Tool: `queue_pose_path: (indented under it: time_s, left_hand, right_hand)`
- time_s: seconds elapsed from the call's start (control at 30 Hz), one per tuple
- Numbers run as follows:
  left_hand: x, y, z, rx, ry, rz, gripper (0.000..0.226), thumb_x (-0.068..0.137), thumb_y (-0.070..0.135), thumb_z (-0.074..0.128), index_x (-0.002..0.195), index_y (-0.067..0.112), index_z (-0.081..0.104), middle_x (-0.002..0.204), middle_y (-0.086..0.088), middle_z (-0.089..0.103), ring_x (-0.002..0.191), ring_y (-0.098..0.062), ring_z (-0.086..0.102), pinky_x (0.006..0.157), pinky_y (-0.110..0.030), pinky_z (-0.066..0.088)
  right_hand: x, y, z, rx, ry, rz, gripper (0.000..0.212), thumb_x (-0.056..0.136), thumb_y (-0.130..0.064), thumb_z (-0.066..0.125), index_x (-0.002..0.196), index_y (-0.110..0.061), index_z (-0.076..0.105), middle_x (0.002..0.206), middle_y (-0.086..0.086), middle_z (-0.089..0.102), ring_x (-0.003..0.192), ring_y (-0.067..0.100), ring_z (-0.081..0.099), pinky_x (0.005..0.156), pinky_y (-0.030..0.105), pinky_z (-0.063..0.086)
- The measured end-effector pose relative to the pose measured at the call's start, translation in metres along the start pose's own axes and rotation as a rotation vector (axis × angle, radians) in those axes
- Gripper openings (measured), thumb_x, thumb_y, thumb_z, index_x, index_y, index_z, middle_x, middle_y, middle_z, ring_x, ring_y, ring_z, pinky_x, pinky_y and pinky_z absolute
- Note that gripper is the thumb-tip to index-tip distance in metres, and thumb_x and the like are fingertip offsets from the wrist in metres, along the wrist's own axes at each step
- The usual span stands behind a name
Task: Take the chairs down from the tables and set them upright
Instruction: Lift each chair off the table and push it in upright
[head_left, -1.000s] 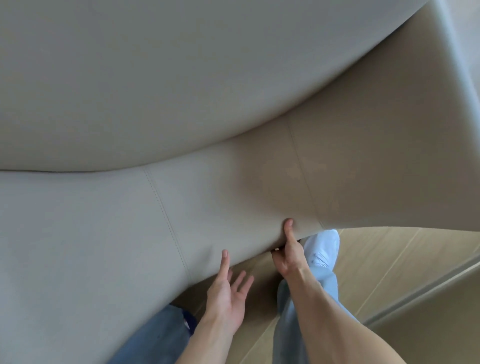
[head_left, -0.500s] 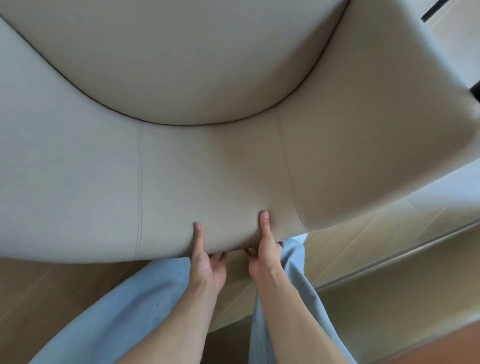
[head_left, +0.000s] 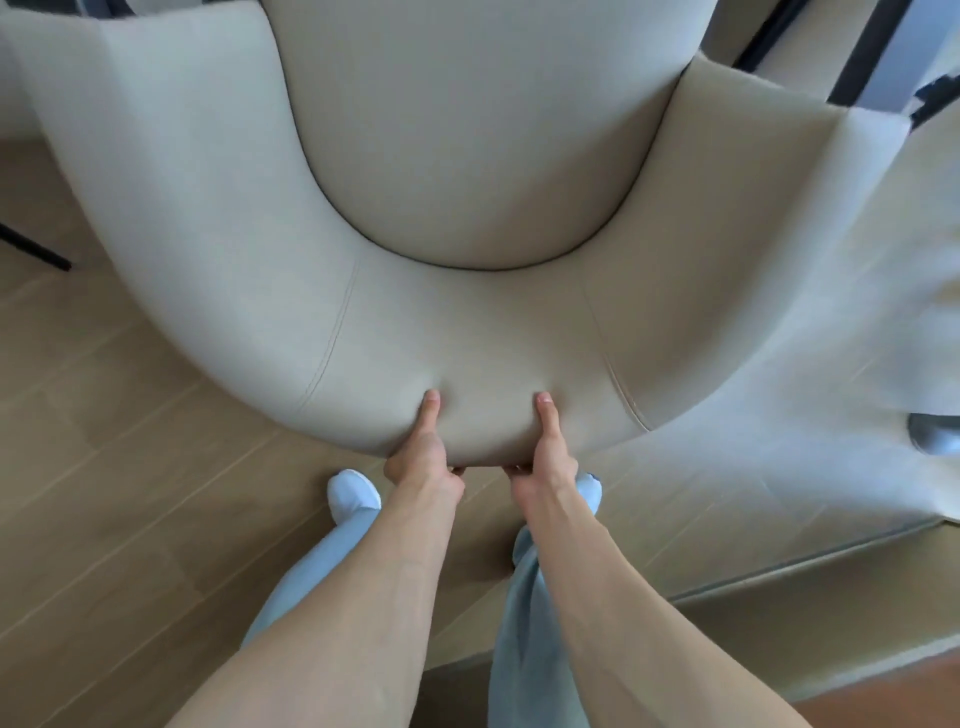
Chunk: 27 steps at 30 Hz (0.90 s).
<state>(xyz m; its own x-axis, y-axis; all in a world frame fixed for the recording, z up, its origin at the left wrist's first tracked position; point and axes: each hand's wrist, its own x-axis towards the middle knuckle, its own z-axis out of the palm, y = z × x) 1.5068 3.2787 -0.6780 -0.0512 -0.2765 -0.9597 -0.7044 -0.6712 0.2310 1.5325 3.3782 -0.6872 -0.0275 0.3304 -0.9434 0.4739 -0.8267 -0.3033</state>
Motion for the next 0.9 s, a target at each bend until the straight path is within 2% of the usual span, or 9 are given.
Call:
queue_pose_path:
  time_s: [0.13,0.2,0.3,0.4,0.5,0.6,0.73,0.8,0.9]
  left_hand:
    - [-0.024,0.019,-0.002,0.0,0.029,0.007,0.064,0.065,0.033,0.094,0.115,0.019,0.056,0.114,-0.005,0.071,0.09,-0.028,0.071,0.08,-0.049,0.061]
    - [-0.046,0.025,-0.002,-0.011,0.057,0.015,0.069,0.061,0.034,0.096,0.116,0.018,0.056,0.109,-0.005,0.069,0.085,-0.028,0.071,0.076,-0.051,0.061]
    - [-0.082,0.025,0.006,-0.009,0.102,0.002,0.085,0.057,0.039,0.097,0.125,0.013,0.053,0.116,-0.008,0.065,0.094,-0.035,0.069,0.082,-0.06,0.058]
    - [-0.114,0.016,0.022,0.011,0.108,-0.034,0.084,0.057,0.043,0.096,0.12,0.012,0.05,0.124,-0.012,0.063,0.1,-0.04,0.067,0.087,-0.063,0.055]
    - [-0.141,0.015,0.039,0.05,0.062,-0.049,0.084,0.061,0.044,0.094,0.125,0.013,0.05,0.125,-0.014,0.062,0.1,-0.041,0.067,0.077,-0.062,0.058]
    - [-0.163,0.033,0.044,0.104,-0.04,-0.086,0.077,0.069,0.043,0.09,0.128,0.013,0.051,0.121,-0.016,0.064,0.098,-0.039,0.067,0.057,-0.048,0.057]
    - [-0.178,0.069,0.059,0.112,-0.14,-0.061,0.078,0.072,0.037,0.089,0.135,0.012,0.05,0.127,-0.019,0.059,0.105,-0.039,0.061,0.06,-0.054,0.055]
    - [-0.186,0.077,0.071,0.054,-0.126,0.04,0.076,0.072,0.035,0.089,0.133,0.014,0.05,0.13,-0.017,0.059,0.105,-0.038,0.061,0.062,-0.054,0.055]
    - [-0.191,0.092,0.085,-0.025,-0.114,0.164,0.071,0.069,0.035,0.091,0.125,0.016,0.051,0.129,-0.013,0.062,0.108,-0.033,0.063,0.063,-0.048,0.058]
  right_hand:
    - [-0.029,-0.007,0.006,-0.016,0.009,-0.019,0.072,0.07,-0.036,0.091,0.122,-0.005,0.053,0.104,0.008,0.065,0.084,0.023,0.066,0.077,0.044,0.06]
    - [-0.048,-0.018,0.003,-0.052,0.002,-0.02,0.075,0.068,-0.036,0.092,0.124,-0.004,0.054,0.103,0.008,0.065,0.084,0.025,0.067,0.079,0.046,0.061]
    - [-0.071,-0.047,-0.004,-0.109,0.017,-0.029,0.078,0.067,-0.036,0.092,0.125,-0.003,0.053,0.103,0.01,0.065,0.083,0.027,0.066,0.086,0.052,0.06]
    - [-0.084,-0.085,-0.01,-0.177,0.043,-0.045,0.083,0.063,-0.037,0.094,0.125,-0.004,0.051,0.107,0.012,0.063,0.087,0.031,0.066,0.087,0.055,0.059]
    - [-0.097,-0.124,-0.007,-0.257,0.06,-0.039,0.09,0.061,-0.04,0.094,0.129,-0.003,0.049,0.118,0.014,0.061,0.102,0.038,0.064,0.089,0.056,0.058]
    - [-0.107,-0.149,0.006,-0.316,0.049,-0.005,0.09,0.062,-0.04,0.094,0.129,-0.004,0.048,0.123,0.014,0.057,0.109,0.041,0.06,0.089,0.058,0.057]
    - [-0.115,-0.174,0.041,-0.405,-0.004,0.015,0.085,0.063,-0.044,0.092,0.126,-0.006,0.05,0.12,0.013,0.057,0.107,0.041,0.059,0.086,0.059,0.057]
    - [-0.12,-0.187,0.059,-0.469,-0.047,0.002,0.075,0.065,-0.046,0.089,0.12,-0.009,0.055,0.126,0.012,0.056,0.11,0.041,0.059,0.083,0.06,0.057]
    - [-0.13,-0.21,0.082,-0.518,-0.119,-0.022,0.06,0.07,-0.045,0.087,0.11,-0.014,0.054,0.13,0.012,0.055,0.11,0.041,0.057,0.062,0.056,0.058]
